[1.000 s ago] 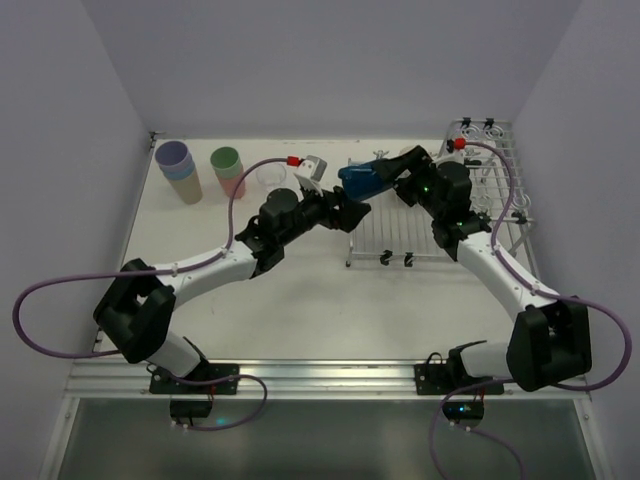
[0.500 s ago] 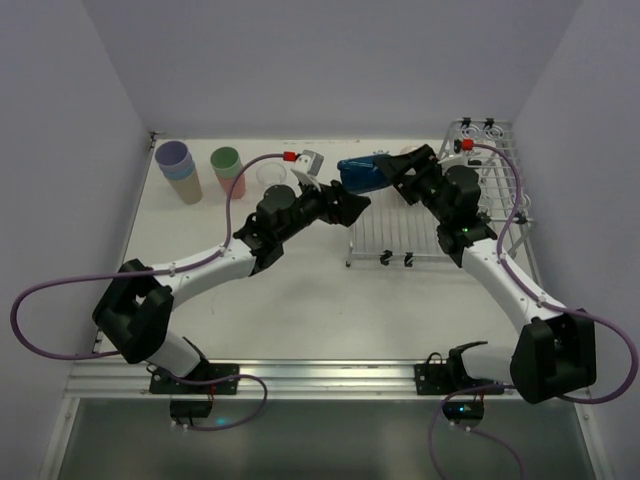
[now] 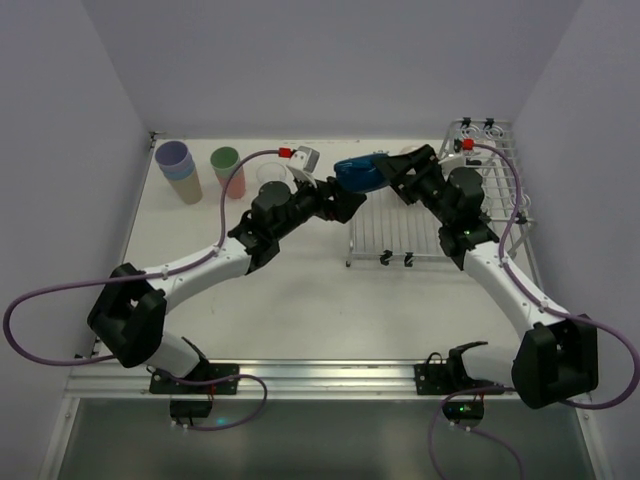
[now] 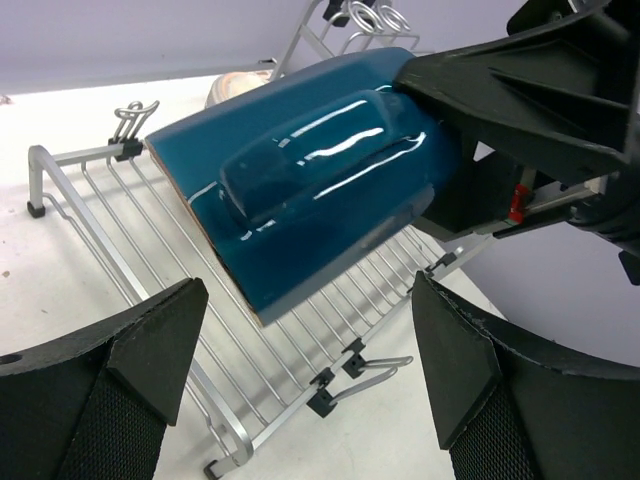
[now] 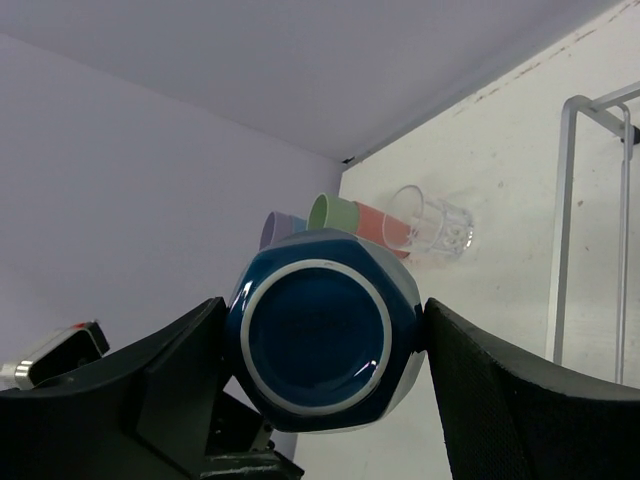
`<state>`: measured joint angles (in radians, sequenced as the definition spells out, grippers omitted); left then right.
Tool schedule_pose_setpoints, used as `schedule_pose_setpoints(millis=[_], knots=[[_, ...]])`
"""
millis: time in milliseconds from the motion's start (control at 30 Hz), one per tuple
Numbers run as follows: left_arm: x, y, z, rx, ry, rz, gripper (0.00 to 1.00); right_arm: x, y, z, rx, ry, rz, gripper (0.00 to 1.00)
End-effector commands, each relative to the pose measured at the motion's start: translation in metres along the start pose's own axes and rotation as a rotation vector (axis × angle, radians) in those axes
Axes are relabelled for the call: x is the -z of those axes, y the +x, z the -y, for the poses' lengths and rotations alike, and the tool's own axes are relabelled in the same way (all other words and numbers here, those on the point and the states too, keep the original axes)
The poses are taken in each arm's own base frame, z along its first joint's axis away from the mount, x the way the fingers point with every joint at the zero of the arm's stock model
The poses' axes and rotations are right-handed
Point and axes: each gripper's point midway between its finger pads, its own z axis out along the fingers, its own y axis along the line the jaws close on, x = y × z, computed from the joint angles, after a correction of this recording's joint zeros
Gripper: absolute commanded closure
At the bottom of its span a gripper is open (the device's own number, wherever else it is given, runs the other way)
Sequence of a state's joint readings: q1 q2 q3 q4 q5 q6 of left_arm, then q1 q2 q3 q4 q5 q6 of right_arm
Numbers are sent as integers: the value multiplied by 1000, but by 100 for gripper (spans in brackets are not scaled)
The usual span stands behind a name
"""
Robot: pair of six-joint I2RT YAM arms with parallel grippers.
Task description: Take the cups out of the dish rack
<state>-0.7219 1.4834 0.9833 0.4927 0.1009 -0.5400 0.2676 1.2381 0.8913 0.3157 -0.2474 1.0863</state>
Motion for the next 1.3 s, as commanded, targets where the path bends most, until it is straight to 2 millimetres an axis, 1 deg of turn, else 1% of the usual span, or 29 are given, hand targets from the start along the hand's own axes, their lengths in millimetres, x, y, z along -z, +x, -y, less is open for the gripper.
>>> schedule_pose_setpoints(millis=[0,167,233,300,333,367,433,467,500,533,567,600,633,700,733,800,833,867,900,933,967,1000,1033,1067,1100,1167,1200,1233,1267], knots=[[-8,-32,10,-32,49,88,10,19,-16,-66,4,-233,33,85],[-3,-47,26,-23,123,154,14,21,-9,-72,-22,-274,-11,85],[-1,-55,32,-15,150,184,15,22,-1,-75,-48,-303,-55,85],[4,-57,39,-8,180,195,21,22,2,-75,-68,-320,-73,85],[6,-63,44,2,200,217,25,21,3,-74,-72,-320,-80,85],[10,-63,46,8,209,222,38,21,5,-73,-75,-322,-85,85],[13,-67,49,16,219,232,57,22,8,-70,-86,-321,-95,85],[16,-70,51,17,221,236,74,22,10,-70,-89,-328,-102,84],[17,-69,51,20,219,232,82,23,11,-70,-105,-331,-109,80],[21,-74,53,21,222,242,94,23,13,-69,-108,-335,-115,77],[24,-77,52,20,211,253,99,24,14,-69,-112,-340,-124,71],[25,-75,49,22,195,248,100,24,16,-69,-116,-342,-132,64],[32,-81,52,16,192,266,100,25,18,-68,-114,-345,-142,45],[37,-85,49,12,169,277,100,25,24,-67,-111,-349,-170,28],[44,-90,51,3,168,291,100,26,26,-66,-112,-348,-180,14],[48,-91,49,-1,147,288,100,27,31,-63,-110,-342,-198,5],[54,-99,51,-20,138,300,100,29,32,-64,-103,-342,-204,2],[56,-102,45,-28,97,302,100,32,34,-63,-97,-331,-209,1],[62,-99,37,-60,43,268,100,33,33,-62,-65,-326,-198,1],[64,-105,35,-74,8,262,100,35,33,-60,-45,-315,-192,1],[67,-109,20,-86,-88,259,100,36,35,-53,-33,-273,-195,1],[72,-87,-1,-122,-190,137,100,43,33,-56,35,-277,-176,1],[77,-88,-8,-134,-243,112,100,44,31,-53,59,-254,-156,1],[84,-93,-16,-147,-303,101,100,46,35,-44,78,-206,-167,1],[96,-71,-36,-161,-384,-18,100,51,34,-44,145,-203,-149,1],[111,-59,-54,-143,-450,-114,100,53,37,-32,189,-143,-146,1],[131,-44,-80,-114,-538,-196,100,54,39,-28,246,-130,-148,1],[141,-41,-90,-108,-563,-221,100,55,40,-25,272,-112,-155,1],[151,-34,-100,-94,-586,-259,100,56,47,-23,296,-81,-184,1]])
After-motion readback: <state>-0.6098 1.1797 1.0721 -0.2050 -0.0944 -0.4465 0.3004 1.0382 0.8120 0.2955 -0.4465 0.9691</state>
